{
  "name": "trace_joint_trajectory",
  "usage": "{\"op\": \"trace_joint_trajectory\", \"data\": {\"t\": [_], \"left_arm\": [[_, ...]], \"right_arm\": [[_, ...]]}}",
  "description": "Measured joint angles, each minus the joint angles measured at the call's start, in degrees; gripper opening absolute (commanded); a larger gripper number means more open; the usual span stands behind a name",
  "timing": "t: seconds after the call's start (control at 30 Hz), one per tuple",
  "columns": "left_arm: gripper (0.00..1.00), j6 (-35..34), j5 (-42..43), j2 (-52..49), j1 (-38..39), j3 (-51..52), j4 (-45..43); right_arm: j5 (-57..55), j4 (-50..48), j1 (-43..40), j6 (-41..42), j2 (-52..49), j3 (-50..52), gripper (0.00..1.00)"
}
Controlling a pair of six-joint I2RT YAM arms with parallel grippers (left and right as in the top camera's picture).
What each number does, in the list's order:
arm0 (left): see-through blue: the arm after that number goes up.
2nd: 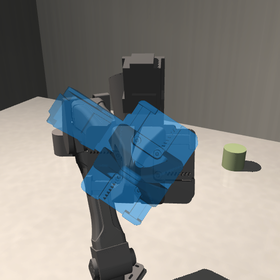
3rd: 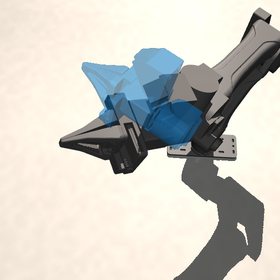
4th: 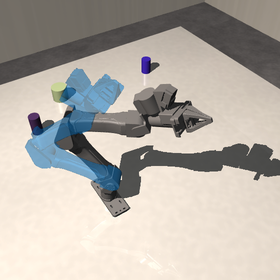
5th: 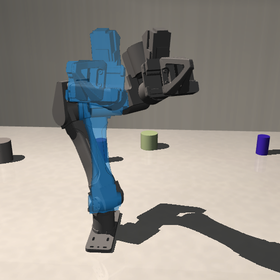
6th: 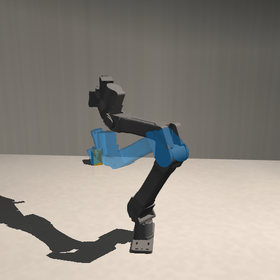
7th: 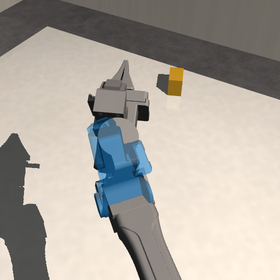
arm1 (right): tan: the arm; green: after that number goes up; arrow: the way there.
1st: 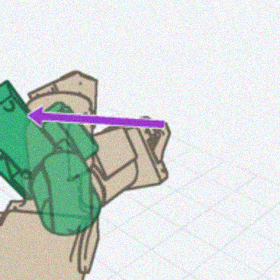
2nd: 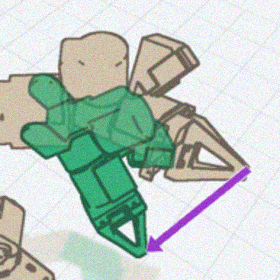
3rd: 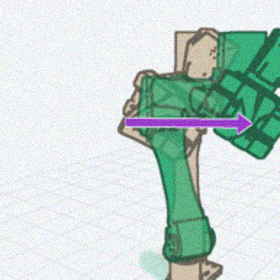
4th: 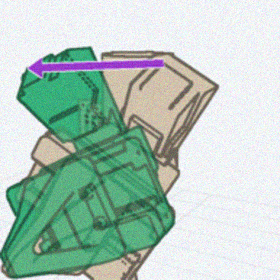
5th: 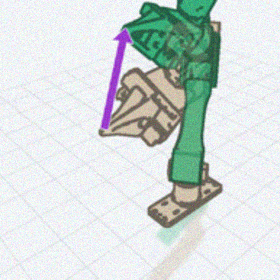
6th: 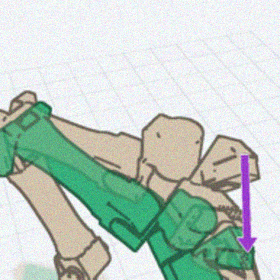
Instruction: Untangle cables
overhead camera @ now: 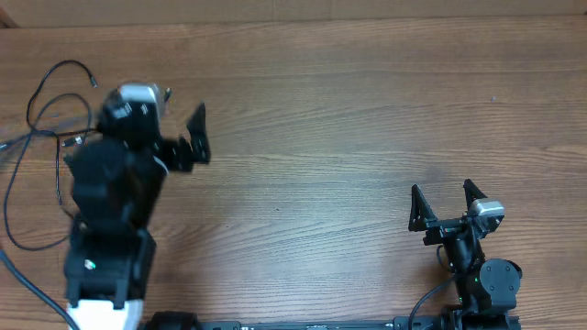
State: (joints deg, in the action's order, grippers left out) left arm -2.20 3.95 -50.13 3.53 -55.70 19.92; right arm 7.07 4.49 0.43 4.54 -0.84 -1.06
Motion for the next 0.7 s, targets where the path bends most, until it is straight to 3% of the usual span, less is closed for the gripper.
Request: {"op": "trace_joint_trajectory", "data": {"t": [0.4,0.7], "left_arm": [[0.99,5.84,0.17,26.91,-0.94,36.87,-19.50],[0.99,10.80,0.17,39.87,-0.94,50.47,-21.03]], "right_arm": [[0.00,0.04,0.04,0.00,0.00,0.00,1.00],[-0.02,0.00,0.04,0.00,0.00,0.00,1.00]]}}
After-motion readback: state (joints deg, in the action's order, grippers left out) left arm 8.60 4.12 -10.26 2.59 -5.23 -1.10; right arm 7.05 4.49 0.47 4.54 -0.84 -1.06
